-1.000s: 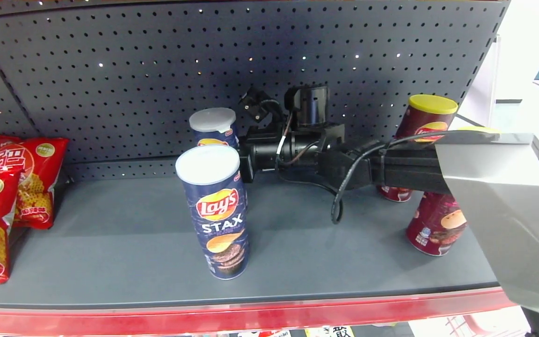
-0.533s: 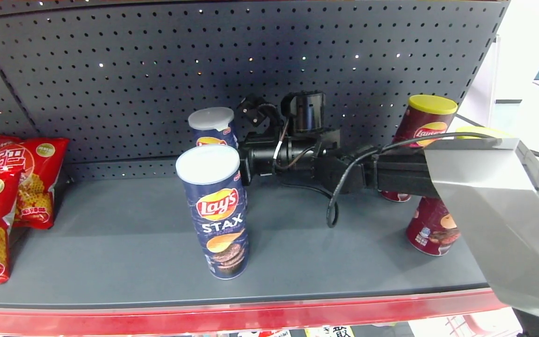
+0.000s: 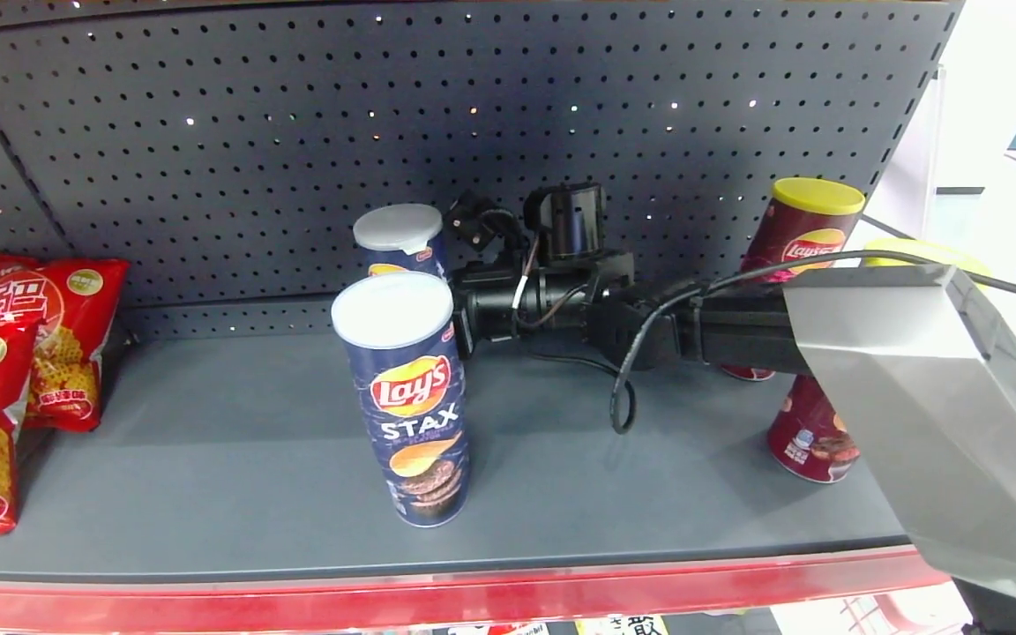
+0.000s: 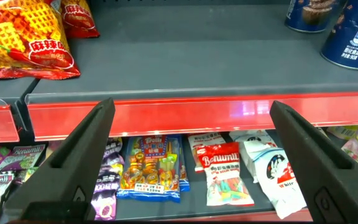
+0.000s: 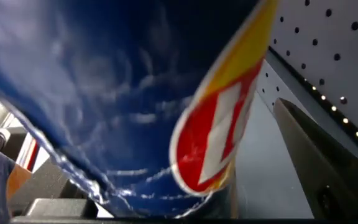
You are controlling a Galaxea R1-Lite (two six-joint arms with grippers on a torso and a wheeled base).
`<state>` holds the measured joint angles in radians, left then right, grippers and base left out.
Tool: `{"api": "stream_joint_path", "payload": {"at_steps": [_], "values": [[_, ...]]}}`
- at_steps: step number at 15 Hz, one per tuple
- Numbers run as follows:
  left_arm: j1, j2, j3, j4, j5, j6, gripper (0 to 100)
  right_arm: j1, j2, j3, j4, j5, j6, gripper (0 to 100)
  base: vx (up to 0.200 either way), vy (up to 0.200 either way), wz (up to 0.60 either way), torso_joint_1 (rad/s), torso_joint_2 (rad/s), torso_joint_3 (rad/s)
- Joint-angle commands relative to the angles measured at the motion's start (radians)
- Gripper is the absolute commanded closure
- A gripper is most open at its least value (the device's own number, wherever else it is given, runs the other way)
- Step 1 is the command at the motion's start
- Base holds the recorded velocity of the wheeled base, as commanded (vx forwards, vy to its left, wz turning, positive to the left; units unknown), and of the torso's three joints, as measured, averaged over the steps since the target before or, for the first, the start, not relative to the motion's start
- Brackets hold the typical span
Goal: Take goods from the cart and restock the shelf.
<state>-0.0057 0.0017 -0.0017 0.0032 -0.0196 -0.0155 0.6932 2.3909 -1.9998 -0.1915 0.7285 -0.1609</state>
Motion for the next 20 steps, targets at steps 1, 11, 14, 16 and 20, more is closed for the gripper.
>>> {"api": "stream_joint_path", "payload": {"at_steps": [1,11,14,16,20], "values": [[0.000,0.001,0.000,0.000,0.000,0.000,0,-0.006,-0.015,0.000,-0.003,0.000,0.000,0,0.000,0.000,0.00,0.000,0.00,0.000],[0.000,0.001,0.000,0.000,0.000,0.000,0,-0.046,-0.125,0.016,-0.003,0.003,-0.017,0,0.000,0.000,0.00,0.000,0.00,0.000],[0.000,0.001,0.000,0.000,0.000,0.000,0,-0.057,-0.162,0.049,-0.003,0.005,-0.020,0,0.000,0.000,0.00,0.000,0.00,0.000],[0.000,0.001,0.000,0.000,0.000,0.000,0,-0.057,-0.182,0.069,-0.003,0.005,-0.020,0,0.000,0.000,0.00,0.000,0.00,0.000],[0.000,0.001,0.000,0.000,0.000,0.000,0,-0.050,-0.205,0.107,-0.003,0.005,-0.020,0,0.000,0.000,0.00,0.000,0.00,0.000]]}}
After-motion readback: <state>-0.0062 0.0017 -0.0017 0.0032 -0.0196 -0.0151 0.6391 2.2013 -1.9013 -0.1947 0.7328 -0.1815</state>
